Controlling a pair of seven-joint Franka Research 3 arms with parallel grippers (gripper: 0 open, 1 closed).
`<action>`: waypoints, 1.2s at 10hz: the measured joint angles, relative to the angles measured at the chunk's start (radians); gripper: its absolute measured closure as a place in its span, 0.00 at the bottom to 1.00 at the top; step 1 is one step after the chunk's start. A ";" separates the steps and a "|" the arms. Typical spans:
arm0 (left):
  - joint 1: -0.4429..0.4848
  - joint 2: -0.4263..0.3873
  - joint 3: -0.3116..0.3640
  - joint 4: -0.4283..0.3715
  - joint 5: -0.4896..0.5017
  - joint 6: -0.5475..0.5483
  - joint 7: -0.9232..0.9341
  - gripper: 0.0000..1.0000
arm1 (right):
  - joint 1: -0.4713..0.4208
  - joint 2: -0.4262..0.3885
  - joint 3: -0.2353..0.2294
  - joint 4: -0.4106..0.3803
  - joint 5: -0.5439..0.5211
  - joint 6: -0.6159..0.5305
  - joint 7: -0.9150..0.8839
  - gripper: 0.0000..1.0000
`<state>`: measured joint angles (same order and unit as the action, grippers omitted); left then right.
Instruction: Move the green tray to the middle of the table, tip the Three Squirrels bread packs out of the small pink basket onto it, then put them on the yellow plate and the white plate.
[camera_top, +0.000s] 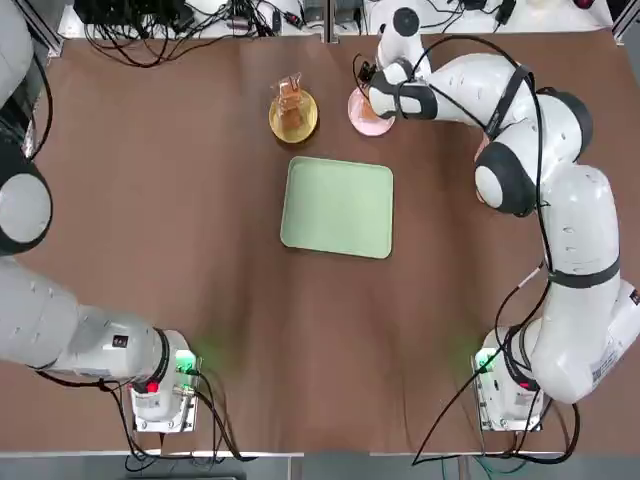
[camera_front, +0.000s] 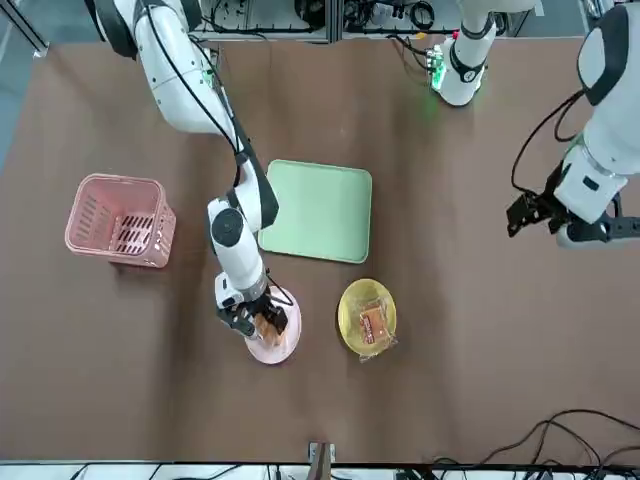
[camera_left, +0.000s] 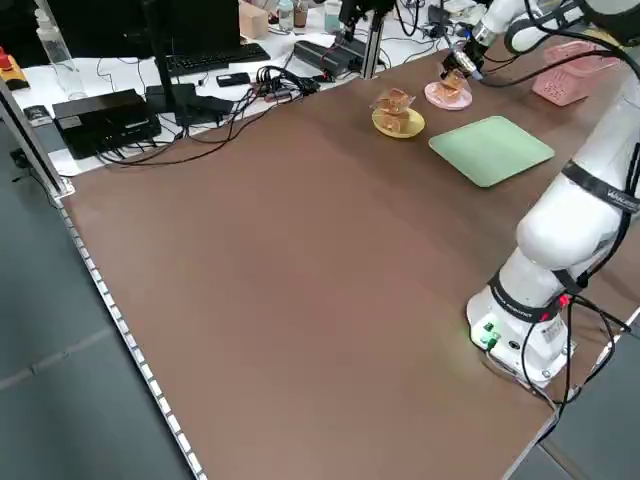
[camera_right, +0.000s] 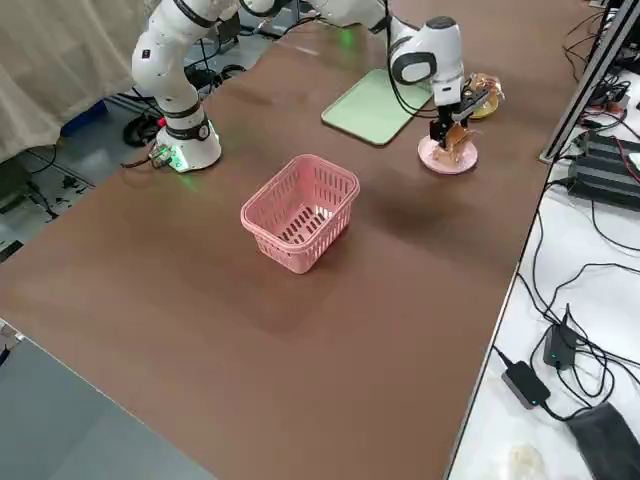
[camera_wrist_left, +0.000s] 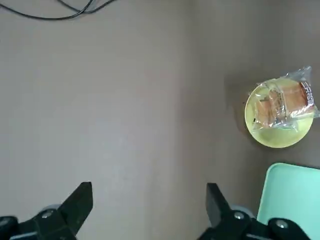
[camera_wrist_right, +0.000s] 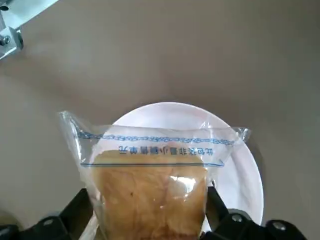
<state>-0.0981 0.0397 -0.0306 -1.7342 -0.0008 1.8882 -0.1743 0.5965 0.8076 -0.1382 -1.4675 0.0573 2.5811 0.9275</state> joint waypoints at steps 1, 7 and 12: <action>-0.002 0.000 0.000 -0.002 0.000 0.002 0.000 0.00 | 0.002 -0.001 0.001 0.004 0.000 -0.012 0.000 0.01; -0.019 0.025 -0.007 -0.005 0.010 0.013 0.000 0.00 | 0.005 -0.023 0.004 0.012 0.000 -0.075 0.000 0.01; -0.025 0.034 -0.009 0.009 0.010 0.017 0.001 0.00 | 0.004 -0.051 0.004 0.016 0.000 -0.125 -0.001 0.01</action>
<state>-0.1227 0.0740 -0.0392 -1.7249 0.0095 1.9050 -0.1732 0.6005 0.7567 -0.1340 -1.4511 0.0573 2.4560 0.9263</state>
